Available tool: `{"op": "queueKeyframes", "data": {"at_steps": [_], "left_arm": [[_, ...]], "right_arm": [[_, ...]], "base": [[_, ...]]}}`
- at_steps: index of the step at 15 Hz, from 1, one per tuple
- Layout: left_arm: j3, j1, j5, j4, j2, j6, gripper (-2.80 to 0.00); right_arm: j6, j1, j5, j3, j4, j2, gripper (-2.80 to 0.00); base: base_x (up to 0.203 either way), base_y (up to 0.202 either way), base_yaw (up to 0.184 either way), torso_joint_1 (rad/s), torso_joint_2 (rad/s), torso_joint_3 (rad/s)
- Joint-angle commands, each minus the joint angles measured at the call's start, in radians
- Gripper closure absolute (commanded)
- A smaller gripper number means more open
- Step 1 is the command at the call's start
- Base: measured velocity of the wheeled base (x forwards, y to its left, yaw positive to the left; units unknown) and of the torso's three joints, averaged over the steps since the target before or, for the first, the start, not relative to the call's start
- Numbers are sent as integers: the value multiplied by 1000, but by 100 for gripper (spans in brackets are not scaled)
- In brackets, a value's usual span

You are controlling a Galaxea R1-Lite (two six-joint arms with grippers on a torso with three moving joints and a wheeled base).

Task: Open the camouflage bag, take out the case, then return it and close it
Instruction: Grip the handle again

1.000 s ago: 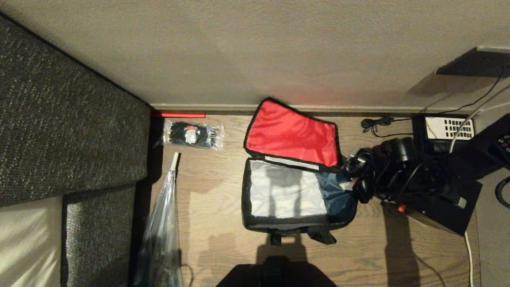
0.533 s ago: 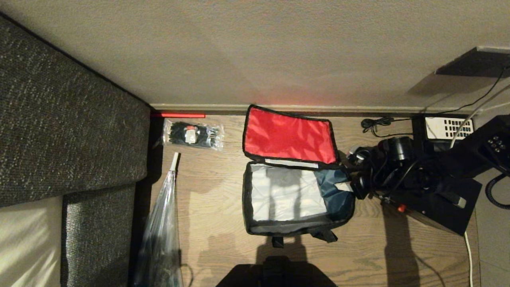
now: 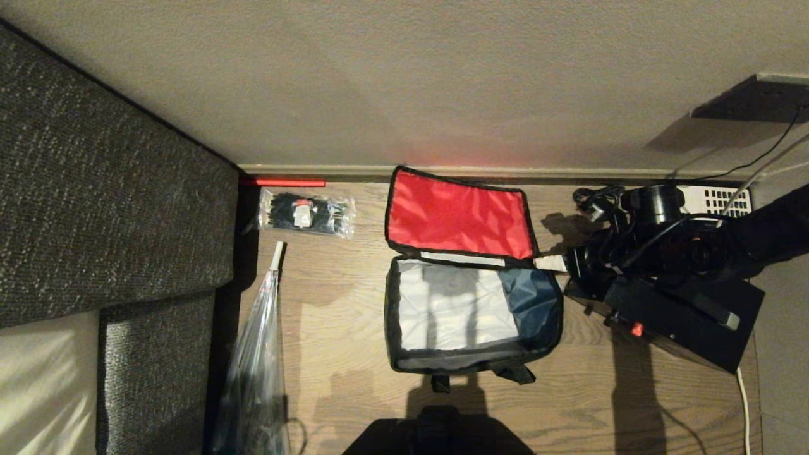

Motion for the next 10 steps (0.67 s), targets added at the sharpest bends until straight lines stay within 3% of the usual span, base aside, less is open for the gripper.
{"op": "queueKeyframes", "data": {"at_steps": [1,4,10], "left_arm": [[3,1,0,1,-2,0,0],[2,1,0,0,-2,0,0],[2,0,0,-1,-2,0,0]], "right_arm": [[149,2,2,-104,0,71,-280],[304,11,-2,-204,7,168,-280],[432,50,11,-394,32,273,-280]], "base": [[0,0,0,0,0,0],[0,0,0,0,0,0],[0,0,0,0,0,0]]}}
